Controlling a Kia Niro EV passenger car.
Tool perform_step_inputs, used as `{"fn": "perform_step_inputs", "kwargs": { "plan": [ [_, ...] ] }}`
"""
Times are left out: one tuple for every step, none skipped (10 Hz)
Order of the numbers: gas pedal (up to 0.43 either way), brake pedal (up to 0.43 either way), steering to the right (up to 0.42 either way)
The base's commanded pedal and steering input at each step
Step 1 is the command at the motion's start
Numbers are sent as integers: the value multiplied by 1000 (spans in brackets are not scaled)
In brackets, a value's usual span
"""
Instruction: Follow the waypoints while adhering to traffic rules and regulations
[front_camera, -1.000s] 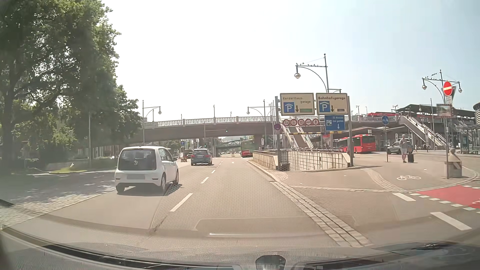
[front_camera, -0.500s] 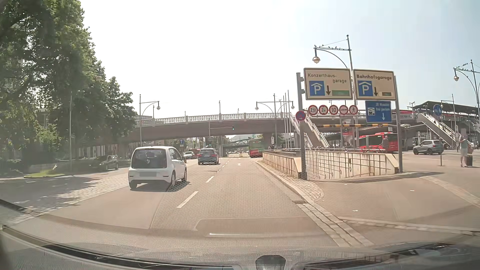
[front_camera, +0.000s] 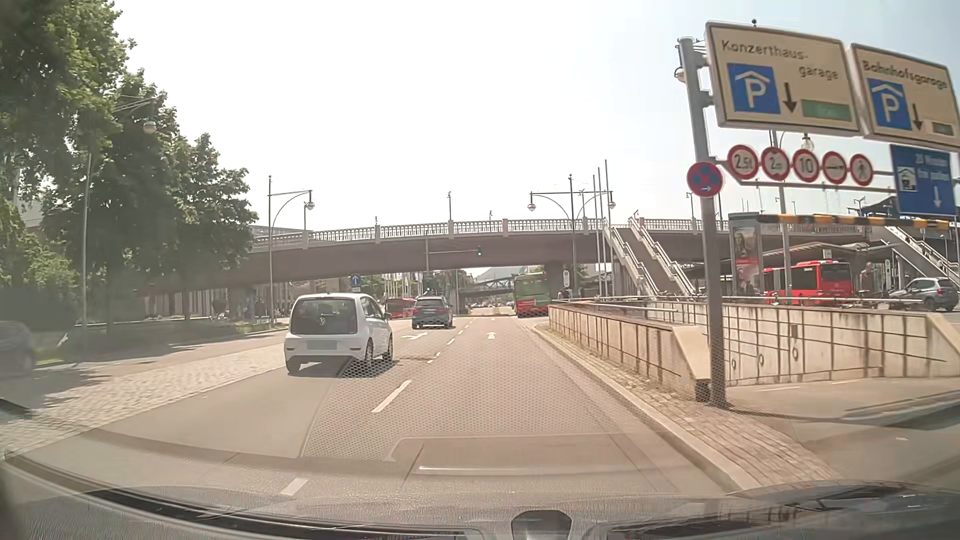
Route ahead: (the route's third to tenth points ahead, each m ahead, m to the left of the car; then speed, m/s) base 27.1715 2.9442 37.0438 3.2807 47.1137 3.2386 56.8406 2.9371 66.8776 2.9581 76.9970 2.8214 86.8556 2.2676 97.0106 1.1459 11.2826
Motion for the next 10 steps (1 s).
{"fn": "perform_step_inputs", "kwargs": {
  "plan": [
    [130, 0, -14],
    [118, 0, -10],
    [118, 0, -7],
    [110, 0, -6],
    [67, 0, -6],
    [47, 0, -6],
    [47, 0, -6],
    [47, 0, -6],
    [47, 0, -5],
    [47, 0, -4]
  ]
}}
